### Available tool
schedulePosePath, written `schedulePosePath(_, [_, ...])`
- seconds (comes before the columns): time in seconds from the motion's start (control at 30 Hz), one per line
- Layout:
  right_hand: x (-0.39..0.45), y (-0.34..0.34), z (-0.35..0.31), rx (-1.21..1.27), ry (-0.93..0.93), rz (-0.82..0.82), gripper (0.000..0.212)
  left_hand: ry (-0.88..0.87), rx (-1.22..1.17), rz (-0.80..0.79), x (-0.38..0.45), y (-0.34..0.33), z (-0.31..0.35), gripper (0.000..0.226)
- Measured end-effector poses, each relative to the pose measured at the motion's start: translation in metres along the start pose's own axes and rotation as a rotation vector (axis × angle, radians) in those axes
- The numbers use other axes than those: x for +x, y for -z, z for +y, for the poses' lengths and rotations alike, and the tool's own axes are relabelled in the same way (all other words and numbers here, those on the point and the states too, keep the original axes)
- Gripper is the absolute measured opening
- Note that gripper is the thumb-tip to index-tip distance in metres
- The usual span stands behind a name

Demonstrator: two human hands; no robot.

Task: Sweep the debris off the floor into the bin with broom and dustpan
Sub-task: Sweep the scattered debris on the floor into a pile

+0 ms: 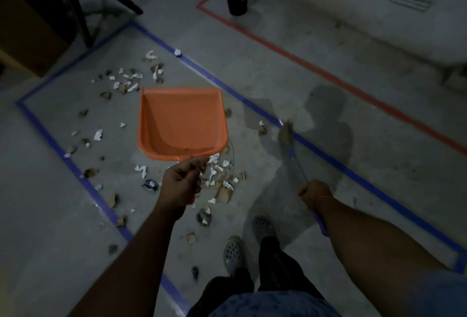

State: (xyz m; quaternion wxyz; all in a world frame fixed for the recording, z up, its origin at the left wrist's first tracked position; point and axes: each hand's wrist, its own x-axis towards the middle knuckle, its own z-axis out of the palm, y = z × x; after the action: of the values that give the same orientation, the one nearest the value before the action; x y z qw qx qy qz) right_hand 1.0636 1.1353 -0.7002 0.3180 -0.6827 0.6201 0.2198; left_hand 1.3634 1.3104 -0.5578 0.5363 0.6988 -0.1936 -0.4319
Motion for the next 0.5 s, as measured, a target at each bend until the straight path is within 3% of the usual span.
schedulePosePath(0.13, [0.011, -0.003, -0.041, -0.07, 0.114, -0.058, 0.037, -0.014, -0.01, 0.064, 0.012, 0.007, -0.006, 0.028])
schedulePosePath(0.27, [0.022, 0.003, -0.079, -0.065, 0.302, -0.144, 0.025, 0.004, -0.03, 0.131, 0.015, 0.005, -0.008, 0.031])
schedulePosePath(0.5, [0.033, 0.004, -0.075, 0.022, 0.393, -0.138, 0.027, -0.007, -0.125, 0.223, 0.014, 0.001, -0.009, 0.028])
